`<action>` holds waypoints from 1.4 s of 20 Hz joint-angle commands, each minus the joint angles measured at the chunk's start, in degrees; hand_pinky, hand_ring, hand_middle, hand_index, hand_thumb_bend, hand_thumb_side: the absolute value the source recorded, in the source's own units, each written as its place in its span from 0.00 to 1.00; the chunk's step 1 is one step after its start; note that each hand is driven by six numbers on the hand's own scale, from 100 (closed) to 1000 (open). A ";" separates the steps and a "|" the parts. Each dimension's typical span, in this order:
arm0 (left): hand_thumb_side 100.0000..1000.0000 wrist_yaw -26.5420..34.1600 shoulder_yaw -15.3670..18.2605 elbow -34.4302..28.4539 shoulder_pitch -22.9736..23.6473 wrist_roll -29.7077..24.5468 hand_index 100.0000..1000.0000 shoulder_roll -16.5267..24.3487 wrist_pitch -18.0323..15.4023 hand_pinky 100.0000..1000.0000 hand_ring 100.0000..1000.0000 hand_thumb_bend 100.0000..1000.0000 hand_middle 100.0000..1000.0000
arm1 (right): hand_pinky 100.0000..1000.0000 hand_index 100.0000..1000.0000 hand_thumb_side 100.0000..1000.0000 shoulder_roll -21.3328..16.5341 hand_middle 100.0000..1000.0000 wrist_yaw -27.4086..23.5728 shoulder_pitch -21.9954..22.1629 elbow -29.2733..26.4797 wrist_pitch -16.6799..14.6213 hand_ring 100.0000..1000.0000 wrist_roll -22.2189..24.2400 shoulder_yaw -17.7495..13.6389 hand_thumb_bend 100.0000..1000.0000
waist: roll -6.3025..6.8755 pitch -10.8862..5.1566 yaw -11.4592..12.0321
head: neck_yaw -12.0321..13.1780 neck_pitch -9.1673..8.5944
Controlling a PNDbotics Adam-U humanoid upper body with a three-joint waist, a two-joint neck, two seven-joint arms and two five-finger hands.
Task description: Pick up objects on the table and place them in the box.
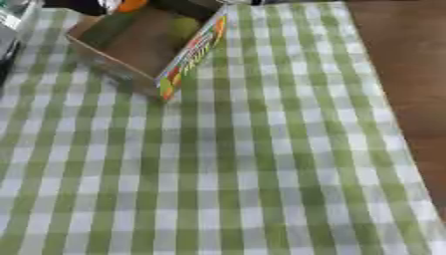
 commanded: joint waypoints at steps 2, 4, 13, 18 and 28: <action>0.07 -2.71 1.19 5.25 -1.12 2.50 0.72 -1.15 -3.79 0.59 0.54 0.00 0.55 | 0.80 0.86 0.47 -0.48 0.52 -0.83 -1.12 -0.91 -0.09 0.77 0.33 -0.19 0.00 | -0.20 -1.00 -0.30 | 0.25 -0.77; 0.07 -4.00 1.49 7.34 -0.94 2.94 0.72 -1.64 -4.71 0.59 0.55 0.00 0.55 | 0.80 0.86 0.47 -0.35 0.52 -0.95 -1.25 -0.91 -0.09 0.77 0.39 -0.21 0.00 | -0.20 -0.95 -0.42 | 0.27 -0.75; 0.21 -8.99 2.03 10.64 -0.26 1.41 0.87 -2.02 -4.55 0.72 0.71 0.31 0.70 | 0.80 0.86 0.47 -0.18 0.52 -1.12 -1.23 -0.91 0.01 0.77 0.45 -0.28 0.00 | -0.13 -1.04 -0.30 | 0.23 -0.37; 0.38 -11.30 2.25 9.24 -0.29 2.05 0.92 -1.73 -2.66 0.79 0.79 0.57 0.78 | 0.80 0.86 0.47 -0.13 0.52 -1.19 -1.17 -0.91 0.05 0.77 0.50 -0.25 0.00 | -0.10 -1.15 -0.15 | 0.25 -0.24; 0.27 -4.68 3.64 1.67 -0.04 7.09 0.88 -0.40 2.09 0.74 0.76 0.08 0.74 | 0.80 0.86 0.47 -0.54 0.52 -1.09 -0.82 -0.91 0.14 0.77 0.35 -0.38 0.00 | 0.12 -1.62 0.59 | -0.28 0.26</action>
